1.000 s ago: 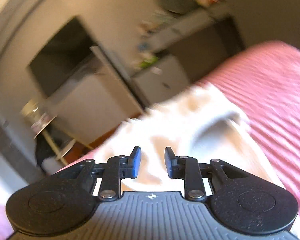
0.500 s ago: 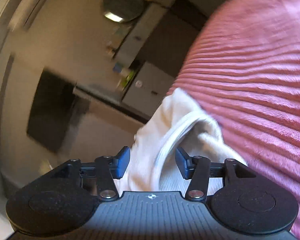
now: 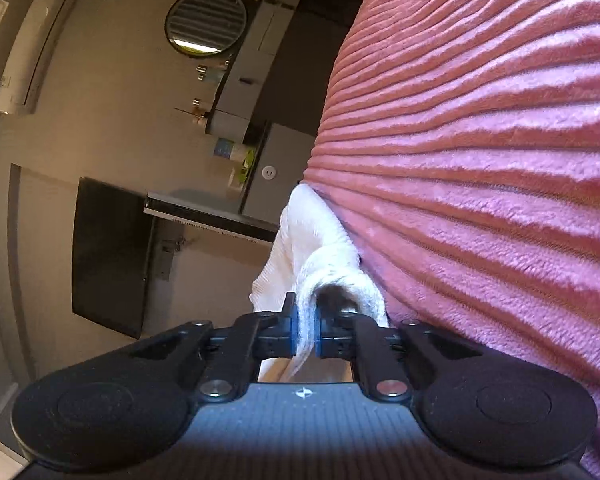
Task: Fold small clothes
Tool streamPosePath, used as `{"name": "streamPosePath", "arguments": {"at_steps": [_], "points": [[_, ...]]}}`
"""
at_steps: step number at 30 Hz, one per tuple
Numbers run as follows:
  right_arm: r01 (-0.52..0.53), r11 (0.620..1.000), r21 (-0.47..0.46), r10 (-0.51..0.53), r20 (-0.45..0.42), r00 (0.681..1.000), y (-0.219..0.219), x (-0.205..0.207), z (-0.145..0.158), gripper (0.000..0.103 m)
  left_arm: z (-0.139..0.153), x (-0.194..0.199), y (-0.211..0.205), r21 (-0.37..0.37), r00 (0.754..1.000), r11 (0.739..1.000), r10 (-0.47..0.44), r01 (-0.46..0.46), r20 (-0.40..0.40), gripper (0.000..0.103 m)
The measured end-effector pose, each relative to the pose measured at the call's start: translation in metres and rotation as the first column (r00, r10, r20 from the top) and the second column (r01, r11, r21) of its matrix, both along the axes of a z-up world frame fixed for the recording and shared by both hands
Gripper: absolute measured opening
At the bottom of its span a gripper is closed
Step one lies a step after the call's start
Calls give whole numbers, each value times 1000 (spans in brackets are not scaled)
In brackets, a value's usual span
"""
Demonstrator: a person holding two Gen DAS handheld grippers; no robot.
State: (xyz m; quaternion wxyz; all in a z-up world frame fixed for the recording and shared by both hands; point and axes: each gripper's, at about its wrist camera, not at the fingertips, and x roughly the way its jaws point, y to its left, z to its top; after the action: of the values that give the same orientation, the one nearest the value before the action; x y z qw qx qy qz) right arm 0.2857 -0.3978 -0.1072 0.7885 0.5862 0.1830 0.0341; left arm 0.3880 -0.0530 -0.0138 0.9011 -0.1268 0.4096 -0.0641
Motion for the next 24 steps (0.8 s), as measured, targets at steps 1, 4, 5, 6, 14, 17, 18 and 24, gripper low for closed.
{"name": "streamPosePath", "arguments": {"at_steps": [1,4,5,6,14,17,18,24], "points": [[1,1000,-14,-1,8,1000,-1,-3,5,7,10,-6,5,-9,999,1000,21,-20,39,10],[-8,998,-55,12,58,998,4,-12,22,7,45,-25,26,-50,983,997,64,-57,170,10],[-22,997,-71,27,65,998,8,-15,26,7,55,-31,32,-58,975,996,76,-65,210,10],[-48,995,-87,54,66,996,14,-16,29,7,63,-41,42,-70,963,995,91,-76,253,10],[-122,946,-299,88,-126,988,48,-17,25,8,22,-70,109,-9,961,972,233,-234,151,10],[-102,947,-304,75,-101,992,49,-18,29,15,-4,-81,123,-21,968,972,236,-235,81,12],[-97,952,-292,74,-90,993,48,-17,29,16,-7,-83,127,-27,969,972,235,-234,74,13],[-49,986,-161,45,-32,998,31,-12,15,19,-8,-88,146,-114,972,971,218,-208,84,53]]}}
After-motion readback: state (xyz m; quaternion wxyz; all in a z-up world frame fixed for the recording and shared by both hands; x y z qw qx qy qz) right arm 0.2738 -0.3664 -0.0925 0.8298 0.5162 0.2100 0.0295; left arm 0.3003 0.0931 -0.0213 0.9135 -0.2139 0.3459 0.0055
